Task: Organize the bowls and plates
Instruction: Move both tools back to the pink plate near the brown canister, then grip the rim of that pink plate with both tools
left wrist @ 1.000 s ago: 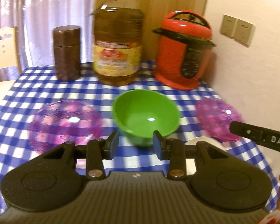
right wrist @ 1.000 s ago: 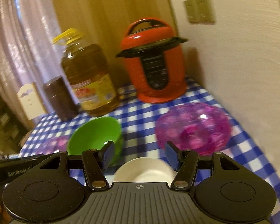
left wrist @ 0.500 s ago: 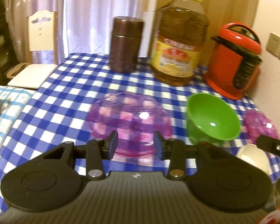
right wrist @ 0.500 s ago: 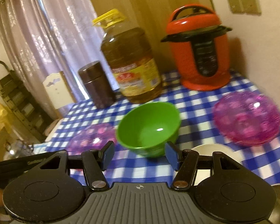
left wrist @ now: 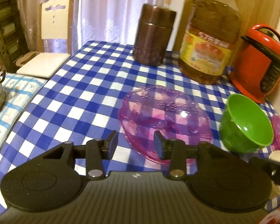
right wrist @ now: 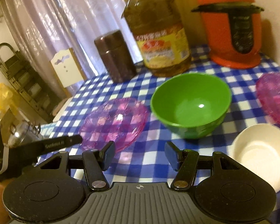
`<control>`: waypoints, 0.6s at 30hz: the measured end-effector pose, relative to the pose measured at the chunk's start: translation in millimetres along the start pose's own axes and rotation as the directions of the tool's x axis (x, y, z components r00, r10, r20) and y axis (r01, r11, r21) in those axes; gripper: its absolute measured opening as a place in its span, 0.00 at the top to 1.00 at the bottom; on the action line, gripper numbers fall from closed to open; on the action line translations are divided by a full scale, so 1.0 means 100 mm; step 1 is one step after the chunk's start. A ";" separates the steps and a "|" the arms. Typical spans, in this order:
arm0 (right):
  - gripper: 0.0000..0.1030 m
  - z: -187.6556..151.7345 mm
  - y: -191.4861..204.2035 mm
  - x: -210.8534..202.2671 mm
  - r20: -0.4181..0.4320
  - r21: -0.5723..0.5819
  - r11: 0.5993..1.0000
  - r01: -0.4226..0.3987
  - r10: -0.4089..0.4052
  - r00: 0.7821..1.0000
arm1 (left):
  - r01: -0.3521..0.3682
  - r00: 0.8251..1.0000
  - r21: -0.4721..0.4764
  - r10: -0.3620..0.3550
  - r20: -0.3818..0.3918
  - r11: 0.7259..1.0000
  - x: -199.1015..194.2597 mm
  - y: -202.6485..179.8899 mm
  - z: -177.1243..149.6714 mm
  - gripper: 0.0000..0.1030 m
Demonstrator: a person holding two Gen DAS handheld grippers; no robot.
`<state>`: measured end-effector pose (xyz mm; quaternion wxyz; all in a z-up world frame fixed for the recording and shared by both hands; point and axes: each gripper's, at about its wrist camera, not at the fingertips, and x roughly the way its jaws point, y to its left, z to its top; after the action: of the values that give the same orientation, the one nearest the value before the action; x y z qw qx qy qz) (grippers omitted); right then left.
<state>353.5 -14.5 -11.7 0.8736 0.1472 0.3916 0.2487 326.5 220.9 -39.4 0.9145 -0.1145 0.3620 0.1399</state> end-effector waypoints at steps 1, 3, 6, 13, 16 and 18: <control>0.42 -0.01 0.02 0.05 -0.007 0.003 1.000 0.001 -0.001 1.000 | -0.001 1.000 -0.018 0.001 -0.008 1.000 0.04 0.04 0.01 0.63; 0.42 -0.03 0.04 0.14 -0.020 0.005 1.000 -0.001 0.001 1.000 | 0.009 1.000 -0.064 -0.010 -0.012 0.998 0.12 0.13 0.02 0.63; 0.42 -0.03 0.06 0.27 -0.021 0.006 1.000 -0.002 0.002 1.000 | 0.029 0.999 -0.119 -0.032 -0.023 0.992 0.22 0.23 0.02 0.64; 0.42 -0.03 -0.01 0.59 -0.047 0.071 0.997 0.004 0.000 0.999 | 0.045 0.998 -0.158 -0.051 -0.035 0.986 0.33 0.26 0.02 0.65; 0.42 -0.03 -0.01 0.68 -0.046 0.077 0.997 0.010 -0.007 0.999 | 0.037 0.998 -0.160 -0.044 -0.044 0.986 0.38 0.25 0.00 0.66; 0.42 -0.02 0.01 0.73 -0.041 0.068 0.997 0.028 -0.026 0.999 | 0.035 0.998 -0.165 -0.044 -0.050 0.986 0.41 0.26 -0.01 0.69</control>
<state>393.1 26.4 -57.7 0.8632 0.1668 0.4194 0.2262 345.7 252.2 -71.2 0.8946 -0.2003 0.3712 0.1478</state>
